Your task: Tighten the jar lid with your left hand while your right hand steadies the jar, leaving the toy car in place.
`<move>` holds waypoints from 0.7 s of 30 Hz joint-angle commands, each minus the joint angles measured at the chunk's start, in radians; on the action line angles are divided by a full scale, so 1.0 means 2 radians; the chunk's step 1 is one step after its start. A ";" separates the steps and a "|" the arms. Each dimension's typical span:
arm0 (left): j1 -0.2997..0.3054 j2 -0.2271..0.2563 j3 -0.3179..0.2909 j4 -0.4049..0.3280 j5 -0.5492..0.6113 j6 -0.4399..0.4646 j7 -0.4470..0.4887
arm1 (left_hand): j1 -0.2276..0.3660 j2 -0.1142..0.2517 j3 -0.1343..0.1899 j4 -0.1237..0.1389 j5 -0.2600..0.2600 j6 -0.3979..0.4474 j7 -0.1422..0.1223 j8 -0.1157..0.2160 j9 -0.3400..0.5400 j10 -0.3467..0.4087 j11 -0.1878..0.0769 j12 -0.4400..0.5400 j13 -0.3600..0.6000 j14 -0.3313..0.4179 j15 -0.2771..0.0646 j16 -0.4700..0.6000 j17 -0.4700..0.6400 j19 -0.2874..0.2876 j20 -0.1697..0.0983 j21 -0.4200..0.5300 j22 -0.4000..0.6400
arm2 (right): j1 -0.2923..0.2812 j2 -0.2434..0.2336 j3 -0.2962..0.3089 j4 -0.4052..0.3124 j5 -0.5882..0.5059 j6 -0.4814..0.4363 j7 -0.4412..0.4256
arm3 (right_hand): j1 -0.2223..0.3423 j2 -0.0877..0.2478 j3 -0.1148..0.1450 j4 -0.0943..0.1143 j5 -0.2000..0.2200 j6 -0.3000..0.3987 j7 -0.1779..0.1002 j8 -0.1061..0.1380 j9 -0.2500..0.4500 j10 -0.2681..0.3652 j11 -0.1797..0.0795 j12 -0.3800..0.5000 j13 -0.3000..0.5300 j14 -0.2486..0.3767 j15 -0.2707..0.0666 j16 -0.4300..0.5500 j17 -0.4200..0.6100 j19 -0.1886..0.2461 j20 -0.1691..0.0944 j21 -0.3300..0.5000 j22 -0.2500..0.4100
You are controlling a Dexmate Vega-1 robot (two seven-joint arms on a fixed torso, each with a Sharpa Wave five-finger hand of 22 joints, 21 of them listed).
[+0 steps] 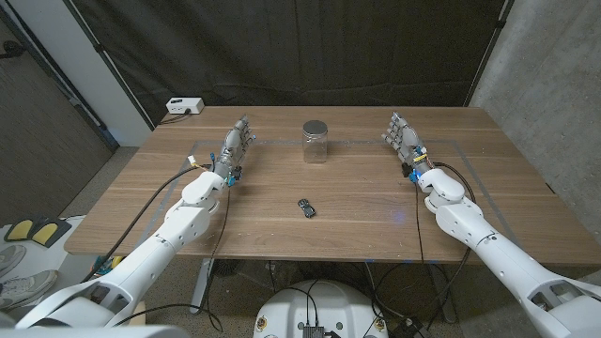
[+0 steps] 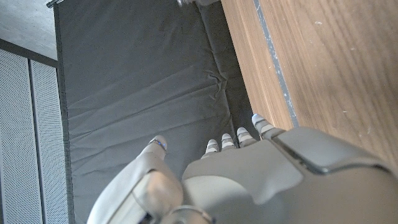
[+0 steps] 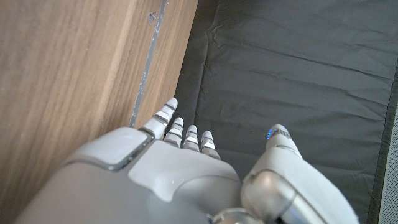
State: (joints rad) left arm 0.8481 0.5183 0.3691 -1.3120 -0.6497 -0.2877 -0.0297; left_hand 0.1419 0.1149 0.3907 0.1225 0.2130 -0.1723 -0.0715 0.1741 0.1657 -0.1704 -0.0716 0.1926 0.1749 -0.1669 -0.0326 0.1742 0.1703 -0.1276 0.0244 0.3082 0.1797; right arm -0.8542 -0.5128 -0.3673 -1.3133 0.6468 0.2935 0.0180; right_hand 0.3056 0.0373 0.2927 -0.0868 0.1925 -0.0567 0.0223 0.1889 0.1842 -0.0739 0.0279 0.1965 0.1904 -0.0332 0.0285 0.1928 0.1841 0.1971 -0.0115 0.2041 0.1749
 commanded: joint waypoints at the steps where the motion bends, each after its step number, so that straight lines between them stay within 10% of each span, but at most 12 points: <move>1: 0.004 0.004 -0.002 -0.007 0.000 0.002 0.001 | 0.003 0.003 0.005 0.000 0.003 -0.056 0.008 0.003 0.002 -0.056 0.001 0.002 0.002 -0.056 -0.002 0.003 0.001 -0.001 -0.011 0.002 0.002 | -0.011 -0.005 0.002 -0.014 -0.009 0.004 -0.013 | 0.007 0.001 0.001 -0.003 0.002 0.001 0.006 0.003 0.002 0.004 0.004 0.003 0.002 -0.003 -0.001 0.003 0.001 0.003 -0.002 0.002 0.001; 21: 0.008 0.007 -0.001 -0.014 -0.001 0.007 0.002 | 0.001 -0.001 0.003 -0.004 0.002 -0.047 0.005 0.005 0.002 -0.049 0.005 0.004 0.002 -0.052 -0.001 0.004 0.000 0.002 -0.005 0.000 0.002 | 0.015 -0.039 -0.061 -0.054 -0.143 -0.045 -0.056 | 0.035 -0.012 0.002 -0.029 0.005 -0.013 -0.002 0.003 0.003 -0.012 0.024 -0.001 0.003 -0.022 0.025 0.000 0.002 -0.025 0.030 -0.005 0.001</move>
State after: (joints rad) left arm 0.8525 0.5248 0.3685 -1.3253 -0.6491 -0.2805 -0.0296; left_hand 0.1419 0.1149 0.3947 0.1184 0.2130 -0.1732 -0.0656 0.1781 0.1657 -0.1756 -0.0663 0.1965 0.1748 -0.1664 -0.0321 0.1781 0.1674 -0.1222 0.0100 0.3082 0.1796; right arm -0.8463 -0.5754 -0.4347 -1.3925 0.5082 0.2468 -0.0430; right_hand 0.3572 0.0173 0.2971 -0.1357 0.1963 -0.0827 0.0106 0.1889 0.1840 -0.0972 0.0663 0.1919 0.1934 -0.0768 0.0717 0.1883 0.1839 0.1439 0.0414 0.1885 0.1748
